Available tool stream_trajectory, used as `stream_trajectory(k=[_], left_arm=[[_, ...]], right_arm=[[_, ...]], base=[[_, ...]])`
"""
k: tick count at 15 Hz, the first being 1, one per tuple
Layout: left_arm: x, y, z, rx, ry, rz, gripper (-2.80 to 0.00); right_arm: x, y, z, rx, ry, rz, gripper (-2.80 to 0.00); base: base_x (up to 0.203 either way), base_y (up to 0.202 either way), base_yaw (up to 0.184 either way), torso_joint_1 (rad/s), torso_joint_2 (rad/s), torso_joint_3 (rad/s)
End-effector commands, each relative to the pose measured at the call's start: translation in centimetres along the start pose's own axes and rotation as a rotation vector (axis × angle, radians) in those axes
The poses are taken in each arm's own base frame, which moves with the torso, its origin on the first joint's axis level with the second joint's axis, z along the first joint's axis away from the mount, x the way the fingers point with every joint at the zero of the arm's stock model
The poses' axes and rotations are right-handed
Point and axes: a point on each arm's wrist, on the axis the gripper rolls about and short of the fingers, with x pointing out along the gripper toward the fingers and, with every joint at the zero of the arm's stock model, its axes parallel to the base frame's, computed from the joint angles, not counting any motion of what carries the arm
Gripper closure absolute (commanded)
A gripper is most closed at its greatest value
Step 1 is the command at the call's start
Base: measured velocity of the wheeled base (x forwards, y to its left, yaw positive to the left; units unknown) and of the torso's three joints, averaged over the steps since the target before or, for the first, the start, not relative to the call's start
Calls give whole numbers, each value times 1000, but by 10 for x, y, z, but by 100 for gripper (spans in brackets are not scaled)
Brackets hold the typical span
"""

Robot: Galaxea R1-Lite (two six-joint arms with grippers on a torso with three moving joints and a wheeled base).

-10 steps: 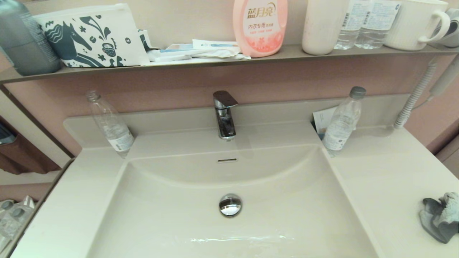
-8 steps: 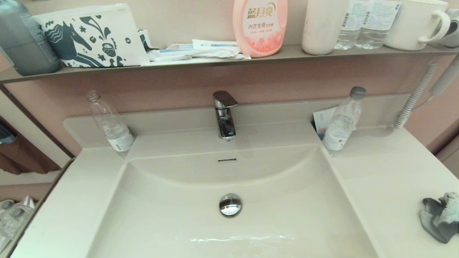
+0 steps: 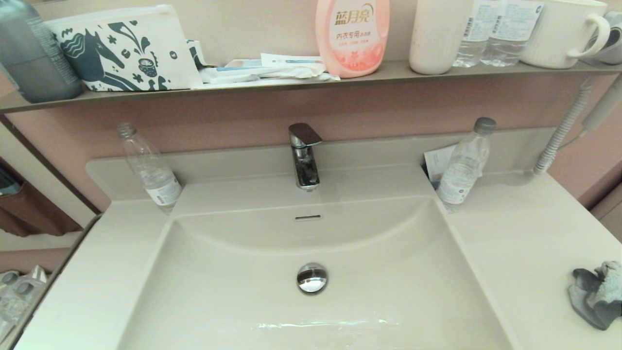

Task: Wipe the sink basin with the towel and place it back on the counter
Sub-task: Turn on the faucet

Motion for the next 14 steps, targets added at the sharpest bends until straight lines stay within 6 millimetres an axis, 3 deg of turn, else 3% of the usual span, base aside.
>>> stream_trajectory(k=[1, 6, 10, 14], left_arm=[[0, 0, 0, 0, 0, 1, 0], [0, 0, 2, -25, -15, -2, 0], [-7, 1, 39, -26, -73, -37, 0], [16, 3, 82, -30, 38, -65, 0]], right_arm=[[0, 0, 0, 0, 2, 1, 0], [0, 0, 0, 0, 2, 1, 0], [0, 0, 0, 0, 2, 1, 0], [0, 0, 0, 0, 2, 1, 0]], base=[[0, 0, 0, 0, 0, 0], [0, 0, 0, 0, 0, 0], [0, 0, 0, 0, 0, 0], [0, 0, 0, 0, 0, 0]])
